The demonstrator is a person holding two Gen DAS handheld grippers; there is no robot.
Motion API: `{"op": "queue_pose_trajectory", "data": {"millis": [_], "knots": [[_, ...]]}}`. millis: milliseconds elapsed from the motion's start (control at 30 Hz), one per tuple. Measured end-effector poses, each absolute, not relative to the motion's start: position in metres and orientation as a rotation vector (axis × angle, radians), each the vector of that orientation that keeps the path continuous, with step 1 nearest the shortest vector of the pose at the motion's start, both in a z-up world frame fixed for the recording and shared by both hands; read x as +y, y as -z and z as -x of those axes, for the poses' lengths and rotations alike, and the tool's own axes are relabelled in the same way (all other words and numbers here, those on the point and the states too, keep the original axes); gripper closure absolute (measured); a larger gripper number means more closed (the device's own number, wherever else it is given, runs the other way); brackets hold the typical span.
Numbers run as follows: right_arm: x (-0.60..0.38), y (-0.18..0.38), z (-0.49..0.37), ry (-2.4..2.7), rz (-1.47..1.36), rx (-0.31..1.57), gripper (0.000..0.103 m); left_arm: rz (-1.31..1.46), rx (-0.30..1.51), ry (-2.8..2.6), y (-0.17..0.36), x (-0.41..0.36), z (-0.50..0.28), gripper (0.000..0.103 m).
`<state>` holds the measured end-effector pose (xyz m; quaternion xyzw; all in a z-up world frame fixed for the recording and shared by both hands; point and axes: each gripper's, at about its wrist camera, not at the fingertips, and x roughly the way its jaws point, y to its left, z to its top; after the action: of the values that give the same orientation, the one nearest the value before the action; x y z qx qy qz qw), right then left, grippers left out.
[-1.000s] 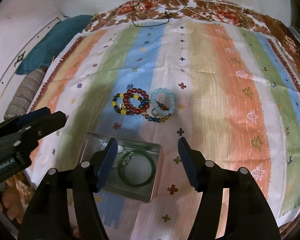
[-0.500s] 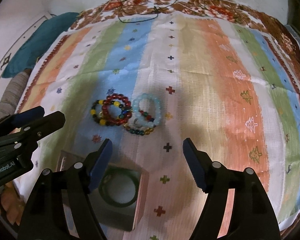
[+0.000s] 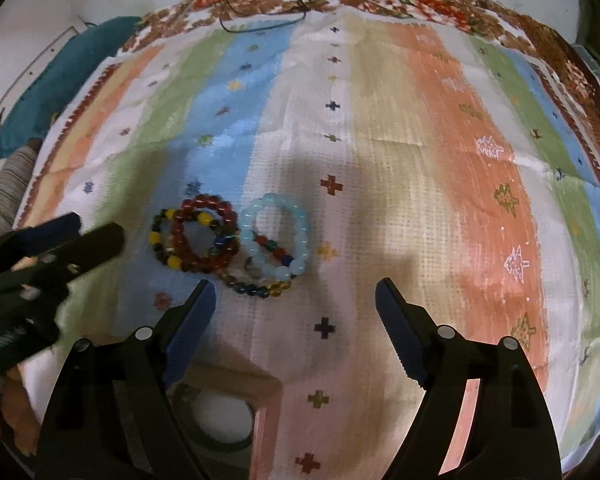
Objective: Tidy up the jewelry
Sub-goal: 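Move both open tools back to the remaining bracelets, then close the left tool on the red bead bracelet while the right tool grasps the light blue bracelet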
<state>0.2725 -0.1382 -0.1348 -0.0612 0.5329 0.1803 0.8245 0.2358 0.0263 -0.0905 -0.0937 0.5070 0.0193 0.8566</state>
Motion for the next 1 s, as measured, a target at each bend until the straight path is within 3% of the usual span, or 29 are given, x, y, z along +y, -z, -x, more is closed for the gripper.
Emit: {"op": "queue_pose_trajectory", "data": {"millis": [833, 933, 1000], "knots": [[-0.134, 0.171, -0.323, -0.312, 0.103, 1.169, 0.021, 0.163, 1.173, -0.035, 0.14, 0.04, -0.284, 0.037], [-0.134, 0.177, -0.327, -0.308, 0.109, 1.176, 0.021, 0.15, 1.187, -0.017, 0.145, 0.036, -0.291, 0.041], [-0.132, 0.18, -0.329, -0.313, 0.117, 1.182, 0.028, 0.148, 1.204, -0.013, 0.149, 0.035, -0.294, 0.05]]}}
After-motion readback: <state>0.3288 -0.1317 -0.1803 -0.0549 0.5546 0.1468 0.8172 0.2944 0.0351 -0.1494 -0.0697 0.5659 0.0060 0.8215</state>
